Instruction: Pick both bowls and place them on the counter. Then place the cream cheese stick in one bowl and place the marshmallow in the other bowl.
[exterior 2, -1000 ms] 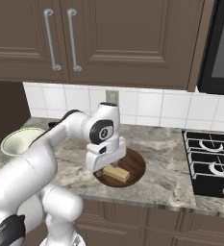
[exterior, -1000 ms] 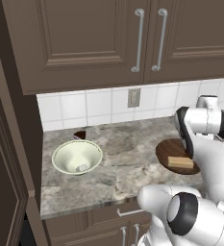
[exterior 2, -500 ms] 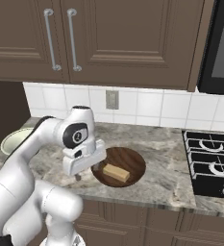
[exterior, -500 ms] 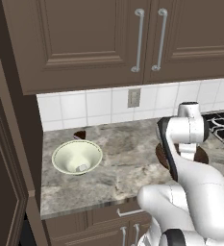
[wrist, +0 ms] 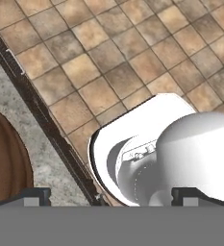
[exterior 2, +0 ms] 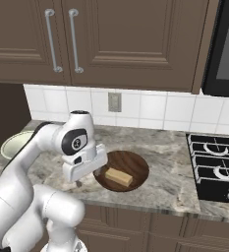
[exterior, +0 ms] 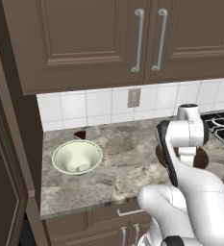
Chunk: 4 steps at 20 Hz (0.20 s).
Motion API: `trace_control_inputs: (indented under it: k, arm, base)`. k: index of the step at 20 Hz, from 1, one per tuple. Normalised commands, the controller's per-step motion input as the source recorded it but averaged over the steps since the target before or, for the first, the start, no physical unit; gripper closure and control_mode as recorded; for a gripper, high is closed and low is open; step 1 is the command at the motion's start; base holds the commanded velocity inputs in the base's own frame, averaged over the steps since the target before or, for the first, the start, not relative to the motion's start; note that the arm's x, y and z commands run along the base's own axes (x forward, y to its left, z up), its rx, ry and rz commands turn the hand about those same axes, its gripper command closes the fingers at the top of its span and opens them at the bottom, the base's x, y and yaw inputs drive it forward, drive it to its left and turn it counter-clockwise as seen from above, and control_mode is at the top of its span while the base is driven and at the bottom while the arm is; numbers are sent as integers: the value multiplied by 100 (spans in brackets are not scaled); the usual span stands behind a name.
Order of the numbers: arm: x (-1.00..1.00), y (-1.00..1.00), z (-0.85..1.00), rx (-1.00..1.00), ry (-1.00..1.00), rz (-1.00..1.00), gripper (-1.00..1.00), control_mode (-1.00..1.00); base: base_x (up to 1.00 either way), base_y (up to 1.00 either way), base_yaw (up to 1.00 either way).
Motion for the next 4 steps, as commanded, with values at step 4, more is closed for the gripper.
trace_control_inputs:
  k: [4]
  arm:
    - [-2,0,0,0,-1,0,-100,-100]
  base:
    - [0,0,0]
